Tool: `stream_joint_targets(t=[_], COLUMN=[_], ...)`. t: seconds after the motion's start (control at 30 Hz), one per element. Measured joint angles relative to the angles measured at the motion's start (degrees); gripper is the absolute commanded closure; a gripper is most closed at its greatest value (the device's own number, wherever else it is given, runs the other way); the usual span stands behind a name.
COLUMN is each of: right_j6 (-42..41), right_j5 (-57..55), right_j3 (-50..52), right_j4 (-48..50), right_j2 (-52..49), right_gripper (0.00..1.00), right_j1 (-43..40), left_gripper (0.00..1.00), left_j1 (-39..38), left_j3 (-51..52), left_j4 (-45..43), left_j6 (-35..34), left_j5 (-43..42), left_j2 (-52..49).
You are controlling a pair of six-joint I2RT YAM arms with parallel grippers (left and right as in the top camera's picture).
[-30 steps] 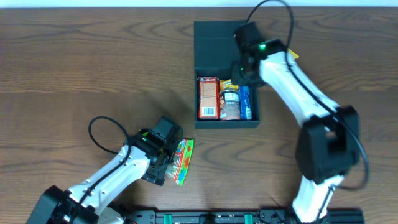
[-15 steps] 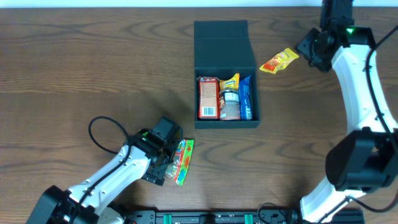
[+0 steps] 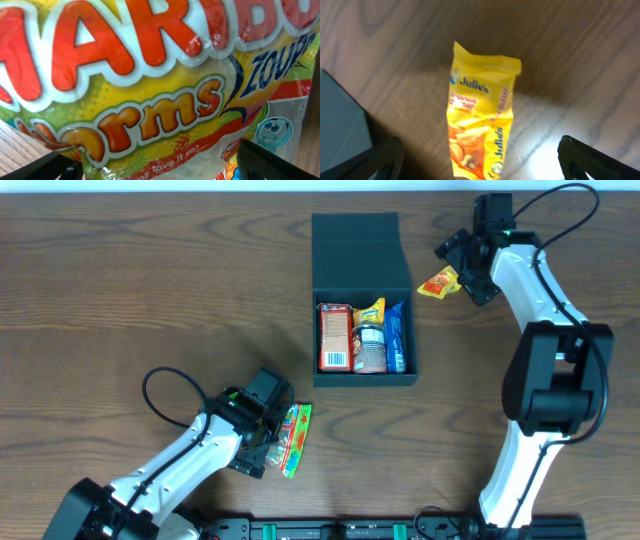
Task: Pack container
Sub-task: 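Grasp the yellow Julie's packet at top right with the right gripper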
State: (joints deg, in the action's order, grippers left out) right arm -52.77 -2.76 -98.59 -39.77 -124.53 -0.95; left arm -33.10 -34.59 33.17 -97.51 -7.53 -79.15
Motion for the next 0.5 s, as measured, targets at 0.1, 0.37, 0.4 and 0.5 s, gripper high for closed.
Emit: stream_joint_targets(t=[0.1, 0.37, 0.4, 0.5], right_j6=[-1.1, -2.6, -2.6, -2.9], right_j5=[0.0, 0.0, 0.0, -0.5], right_j3=[0.0, 0.0, 0.0, 0.0], right_j4=[1.9, 2.8, 3.0, 3.2], right_j2=[-0.7, -4.1, -4.4, -5.4], right_gripper=[0.01, 0.01, 0.01, 0.01], right_j1=[0.4, 1.8, 1.8, 1.8], left_gripper=[0.05, 0.05, 0.05, 0.05], left_j1=[0.0, 0.0, 0.0, 0.0], left_j3=[0.0, 0.0, 0.0, 0.0], left_j4=[0.0, 0.0, 0.0, 0.0], left_j6=[0.0, 0.0, 0.0, 0.0], left_j5=[0.0, 0.0, 0.0, 0.0], left_j2=[0.0, 0.0, 0.0, 0.0])
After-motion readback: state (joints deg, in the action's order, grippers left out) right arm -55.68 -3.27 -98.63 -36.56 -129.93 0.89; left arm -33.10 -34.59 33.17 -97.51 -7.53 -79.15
